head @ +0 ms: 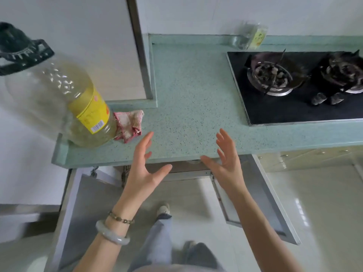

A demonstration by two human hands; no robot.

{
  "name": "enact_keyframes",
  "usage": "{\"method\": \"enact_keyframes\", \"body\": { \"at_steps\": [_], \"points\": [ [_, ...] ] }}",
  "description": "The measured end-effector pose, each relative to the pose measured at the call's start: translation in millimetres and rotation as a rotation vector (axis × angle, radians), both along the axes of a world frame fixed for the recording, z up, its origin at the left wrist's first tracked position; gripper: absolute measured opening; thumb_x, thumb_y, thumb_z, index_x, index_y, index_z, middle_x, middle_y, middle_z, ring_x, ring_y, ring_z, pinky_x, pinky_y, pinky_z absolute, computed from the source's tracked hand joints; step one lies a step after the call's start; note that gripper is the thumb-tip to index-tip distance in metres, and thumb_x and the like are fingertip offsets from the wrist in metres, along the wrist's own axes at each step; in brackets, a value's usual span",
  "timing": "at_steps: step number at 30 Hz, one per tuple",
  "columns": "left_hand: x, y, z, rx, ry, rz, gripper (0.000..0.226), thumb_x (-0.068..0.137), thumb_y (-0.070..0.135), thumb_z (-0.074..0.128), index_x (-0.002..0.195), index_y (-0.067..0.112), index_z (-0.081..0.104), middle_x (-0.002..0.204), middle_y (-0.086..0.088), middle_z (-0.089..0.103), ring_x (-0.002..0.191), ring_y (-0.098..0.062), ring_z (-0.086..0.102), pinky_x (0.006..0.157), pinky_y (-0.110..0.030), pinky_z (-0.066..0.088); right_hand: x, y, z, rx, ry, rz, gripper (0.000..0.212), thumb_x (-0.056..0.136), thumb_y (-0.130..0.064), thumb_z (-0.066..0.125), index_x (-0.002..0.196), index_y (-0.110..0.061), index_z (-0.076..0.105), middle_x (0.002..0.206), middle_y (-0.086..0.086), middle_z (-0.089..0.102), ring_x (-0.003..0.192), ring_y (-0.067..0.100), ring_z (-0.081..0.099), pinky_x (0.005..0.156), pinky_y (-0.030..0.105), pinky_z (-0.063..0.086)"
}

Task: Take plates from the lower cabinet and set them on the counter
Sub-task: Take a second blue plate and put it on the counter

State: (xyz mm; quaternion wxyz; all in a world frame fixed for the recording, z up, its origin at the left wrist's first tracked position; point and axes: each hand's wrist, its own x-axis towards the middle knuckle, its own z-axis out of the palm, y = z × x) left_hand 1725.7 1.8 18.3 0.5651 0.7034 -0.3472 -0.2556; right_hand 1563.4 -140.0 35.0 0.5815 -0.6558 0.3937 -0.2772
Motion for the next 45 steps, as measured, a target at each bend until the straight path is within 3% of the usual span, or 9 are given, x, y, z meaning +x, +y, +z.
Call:
{"method": "enact_keyframes", "body": {
  "at_steps": [5, 10, 15, 19, 26, 35, 40, 45],
  "points": [
    [32.1, -28.0, -4.9, 0.001, 0.011, -0.071, 0.086, 0.071, 0.037, 0.074, 0.145, 0.040, 0.030, 0.151, 0.024, 0.030, 0.138, -0.002, 0.034, 0.113, -0.039, 0.032, 26.6, -11.1, -1.6, 0.007, 0.001, -0.053, 0.079, 0.080, -0.005, 0.072, 0.143, -0.031, 0.032, 0.147, -0.009, 0.039, 0.133, 0.001, 0.037, 0.115, 0.036, 0.028],
    [27.8, -33.8, -17.9, 0.020, 0.035, -0.105, 0.086, 0.075, 0.031, 0.075, 0.147, 0.035, 0.028, 0.152, 0.022, 0.029, 0.139, -0.002, 0.032, 0.113, -0.035, 0.032, 23.2, -13.1, -14.8, 0.012, 0.027, -0.072, 0.080, 0.080, -0.005, 0.072, 0.143, -0.031, 0.033, 0.147, -0.008, 0.040, 0.134, 0.000, 0.037, 0.115, 0.037, 0.028],
    [-11.4, -18.5, -40.2, 0.054, 0.058, -0.099, 0.086, 0.078, 0.015, 0.076, 0.148, 0.028, 0.028, 0.152, 0.017, 0.031, 0.138, -0.002, 0.033, 0.114, -0.034, 0.032, -12.0, 0.4, -36.3, 0.032, 0.029, -0.072, 0.079, 0.078, -0.007, 0.073, 0.141, -0.036, 0.033, 0.146, -0.010, 0.040, 0.134, -0.001, 0.036, 0.116, 0.037, 0.027],
    [-57.1, -0.5, -60.2, 0.063, 0.105, -0.063, 0.086, 0.074, 0.015, 0.073, 0.148, 0.024, 0.029, 0.151, 0.015, 0.033, 0.137, -0.003, 0.035, 0.114, -0.034, 0.033, -49.7, 17.7, -55.5, 0.046, 0.034, -0.072, 0.079, 0.078, -0.007, 0.071, 0.140, -0.038, 0.033, 0.147, -0.010, 0.040, 0.134, -0.002, 0.035, 0.116, 0.038, 0.026],
    [-103.0, 17.6, -110.5, 0.081, 0.148, -0.046, 0.086, 0.072, 0.016, 0.074, 0.144, 0.034, 0.030, 0.149, 0.024, 0.032, 0.138, -0.002, 0.034, 0.113, -0.029, 0.032, -90.0, 38.3, -109.6, 0.076, 0.074, -0.049, 0.080, 0.078, -0.002, 0.072, 0.144, -0.027, 0.033, 0.146, -0.009, 0.041, 0.134, -0.003, 0.035, 0.115, 0.034, 0.029],
    [-83.3, 1.5, -261.7, 0.114, 0.086, -0.070, 0.087, 0.078, 0.006, 0.076, 0.147, 0.032, 0.029, 0.151, 0.023, 0.030, 0.137, 0.004, 0.032, 0.113, -0.030, 0.032, -73.3, 21.5, -262.7, 0.063, 0.030, -0.069, 0.079, 0.077, -0.007, 0.068, 0.145, -0.029, 0.032, 0.147, -0.010, 0.039, 0.136, -0.005, 0.031, 0.116, 0.036, 0.027],
    [-53.1, -17.5, -363.7, 0.065, 0.043, -0.063, 0.082, 0.078, 0.006, 0.076, 0.146, 0.025, 0.033, 0.150, 0.015, 0.034, 0.137, 0.003, 0.032, 0.112, -0.027, 0.031, -51.2, 3.3, -369.9, 0.017, 0.005, -0.028, 0.080, 0.077, -0.016, 0.070, 0.145, -0.033, 0.031, 0.149, -0.016, 0.036, 0.135, -0.006, 0.032, 0.110, 0.017, 0.027],
    [-23.4, -36.7, -453.1, 0.045, -0.039, -0.092, 0.069, 0.076, 0.007, 0.078, 0.133, 0.026, 0.044, 0.135, 0.017, 0.047, 0.130, 0.004, 0.042, 0.109, -0.015, 0.033, -31.2, -13.8, -460.5, -0.017, -0.016, -0.031, 0.082, 0.078, -0.015, 0.071, 0.145, -0.035, 0.029, 0.148, -0.021, 0.035, 0.136, -0.006, 0.030, 0.116, 0.030, 0.026]
  ]
}}
